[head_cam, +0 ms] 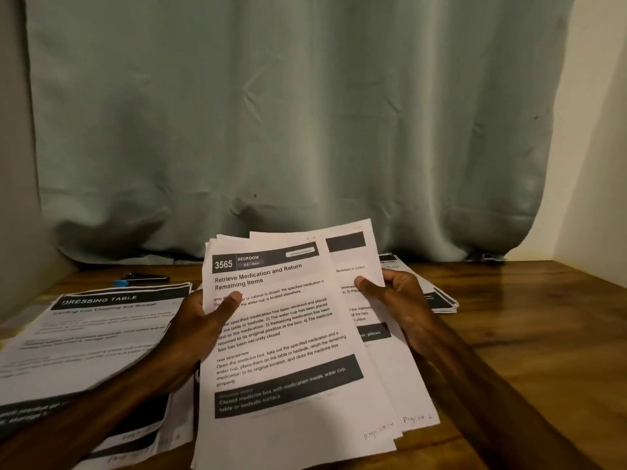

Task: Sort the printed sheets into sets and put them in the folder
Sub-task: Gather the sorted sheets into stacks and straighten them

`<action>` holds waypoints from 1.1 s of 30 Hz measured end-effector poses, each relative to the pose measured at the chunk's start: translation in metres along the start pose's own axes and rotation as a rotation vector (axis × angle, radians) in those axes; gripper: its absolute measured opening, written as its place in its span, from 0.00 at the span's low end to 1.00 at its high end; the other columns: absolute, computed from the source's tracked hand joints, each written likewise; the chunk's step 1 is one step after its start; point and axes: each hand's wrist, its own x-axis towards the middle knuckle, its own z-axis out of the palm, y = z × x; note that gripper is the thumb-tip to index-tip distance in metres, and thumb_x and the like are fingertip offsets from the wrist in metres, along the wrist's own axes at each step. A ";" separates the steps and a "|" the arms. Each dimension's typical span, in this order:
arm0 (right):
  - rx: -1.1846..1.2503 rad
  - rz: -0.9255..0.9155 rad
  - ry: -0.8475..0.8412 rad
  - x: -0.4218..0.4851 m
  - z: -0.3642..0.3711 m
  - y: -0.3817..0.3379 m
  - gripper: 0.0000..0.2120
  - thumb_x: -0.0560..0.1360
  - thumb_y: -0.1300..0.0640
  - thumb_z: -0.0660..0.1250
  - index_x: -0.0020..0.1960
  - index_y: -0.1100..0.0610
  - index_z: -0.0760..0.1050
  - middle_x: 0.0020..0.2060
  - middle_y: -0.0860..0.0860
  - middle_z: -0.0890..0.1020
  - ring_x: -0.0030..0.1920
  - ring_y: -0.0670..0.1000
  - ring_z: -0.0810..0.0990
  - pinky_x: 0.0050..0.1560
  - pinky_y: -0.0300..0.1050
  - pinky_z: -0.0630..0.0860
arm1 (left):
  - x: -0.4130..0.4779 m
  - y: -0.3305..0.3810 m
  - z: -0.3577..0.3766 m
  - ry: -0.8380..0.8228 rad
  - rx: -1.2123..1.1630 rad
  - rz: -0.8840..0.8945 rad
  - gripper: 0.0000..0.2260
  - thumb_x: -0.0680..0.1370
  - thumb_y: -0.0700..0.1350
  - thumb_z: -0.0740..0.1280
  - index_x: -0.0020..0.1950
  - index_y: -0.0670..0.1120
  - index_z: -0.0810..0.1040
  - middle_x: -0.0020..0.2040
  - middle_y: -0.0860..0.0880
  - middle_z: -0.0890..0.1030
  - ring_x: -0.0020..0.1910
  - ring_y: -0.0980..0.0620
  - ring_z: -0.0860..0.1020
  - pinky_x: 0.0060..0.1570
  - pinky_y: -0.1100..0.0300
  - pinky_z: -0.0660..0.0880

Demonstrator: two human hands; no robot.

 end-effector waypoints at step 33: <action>0.069 -0.205 0.246 -0.003 -0.015 0.000 0.11 0.80 0.55 0.70 0.60 0.57 0.80 0.52 0.49 0.87 0.48 0.51 0.88 0.45 0.48 0.85 | -0.002 0.007 -0.001 -0.039 0.032 -0.019 0.09 0.81 0.47 0.68 0.61 0.51 0.79 0.49 0.49 0.87 0.47 0.46 0.87 0.50 0.40 0.82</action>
